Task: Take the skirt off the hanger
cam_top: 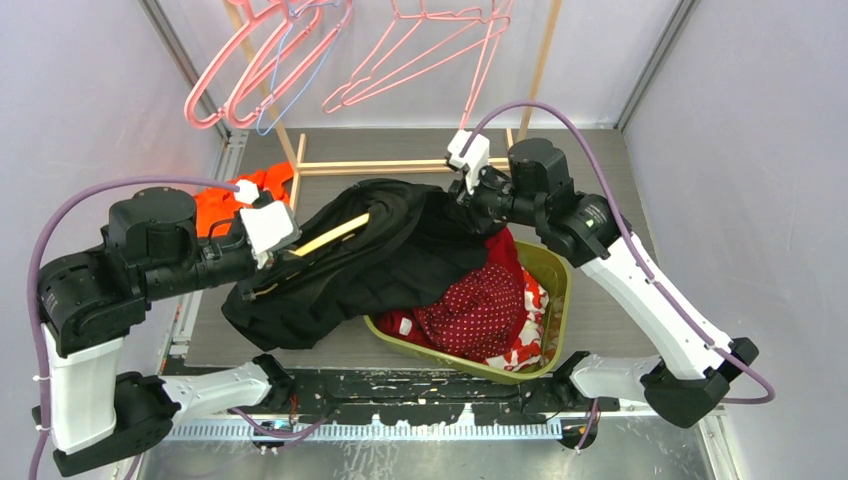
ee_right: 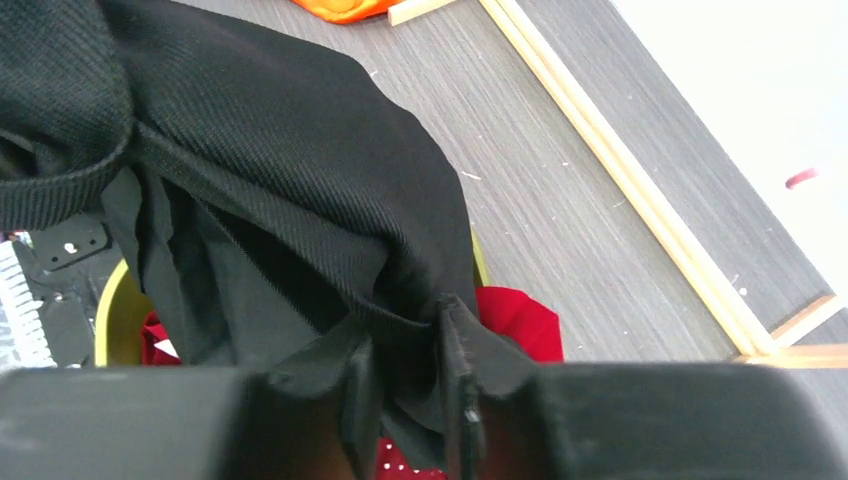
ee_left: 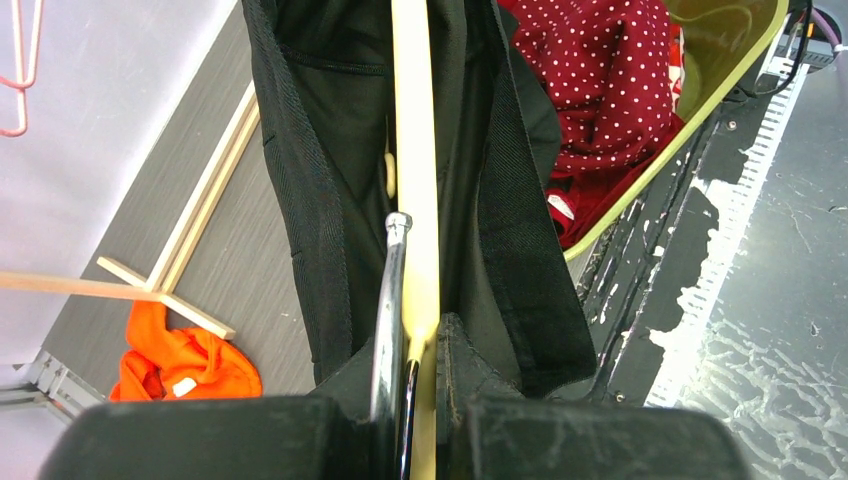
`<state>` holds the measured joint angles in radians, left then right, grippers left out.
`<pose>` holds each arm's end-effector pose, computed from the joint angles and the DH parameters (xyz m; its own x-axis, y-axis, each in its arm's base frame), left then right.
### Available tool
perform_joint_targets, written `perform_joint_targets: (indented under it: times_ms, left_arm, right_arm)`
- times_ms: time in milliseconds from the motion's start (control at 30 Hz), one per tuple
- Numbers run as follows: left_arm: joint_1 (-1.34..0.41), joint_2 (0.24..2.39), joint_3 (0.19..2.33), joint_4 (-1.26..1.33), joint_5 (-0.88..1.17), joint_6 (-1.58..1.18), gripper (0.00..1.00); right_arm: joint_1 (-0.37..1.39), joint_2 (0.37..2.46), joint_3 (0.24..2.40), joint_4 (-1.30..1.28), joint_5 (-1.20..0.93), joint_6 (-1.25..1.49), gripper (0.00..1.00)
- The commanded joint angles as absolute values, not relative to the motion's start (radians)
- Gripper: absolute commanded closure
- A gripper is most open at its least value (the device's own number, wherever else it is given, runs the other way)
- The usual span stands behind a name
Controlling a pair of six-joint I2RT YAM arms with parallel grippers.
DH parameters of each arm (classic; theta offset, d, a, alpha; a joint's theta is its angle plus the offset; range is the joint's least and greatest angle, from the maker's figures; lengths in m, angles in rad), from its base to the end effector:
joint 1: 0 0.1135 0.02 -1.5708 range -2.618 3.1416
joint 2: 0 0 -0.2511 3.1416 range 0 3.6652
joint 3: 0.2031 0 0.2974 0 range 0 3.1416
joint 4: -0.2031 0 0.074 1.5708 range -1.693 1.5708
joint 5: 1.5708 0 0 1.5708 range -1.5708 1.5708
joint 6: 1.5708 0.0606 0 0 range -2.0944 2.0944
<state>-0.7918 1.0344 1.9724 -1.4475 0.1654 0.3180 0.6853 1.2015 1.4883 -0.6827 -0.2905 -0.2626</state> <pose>0.0859 -0.1012 0.5345 -0.0744 0.5144 -0.8543 0.8698 0.4525 0.1967 0.2318 0.2119 0.4367 -0.0778 -0.3848 -0.9197 -0.8607 0.4915 -0.1328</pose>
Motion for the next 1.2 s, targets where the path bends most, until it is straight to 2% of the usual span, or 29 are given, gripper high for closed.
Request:
perform_joint_targets:
  times_ms: [0,67,100,367,467,1167]
  left_arm:
    - [-0.790,1.024,1.996,-1.315,0.154,0.327,1.00]
    - [-0.790,1.020,1.994,-1.313,0.144,0.327,1.00]
    - [-0.790,1.019,1.992,-1.313,0.136,0.327,1.00]
    - [-0.790,1.007,1.964,-1.310,0.119,0.325,1.00]
    - [-0.789,1.005,1.961,-1.311,0.109,0.326,1.00]
    - [-0.789,1.000,1.906,-1.317,0.087,0.328,1.00]
  right_arm:
    - [0.689,1.227,1.514,-0.619,-0.272,-0.266,0.82]
    - [0.689,1.230,1.515,-0.601,-0.227,-0.265,0.96]
    - [0.688,1.230,1.514,-0.591,-0.182,-0.260,0.99]
    - [0.680,1.194,1.479,-0.447,0.265,-0.324,0.99]
    - [0.648,1.185,1.477,-0.384,0.372,-0.343,0.99]
    - [0.588,1.216,1.597,-0.225,0.575,-0.488,0.99]
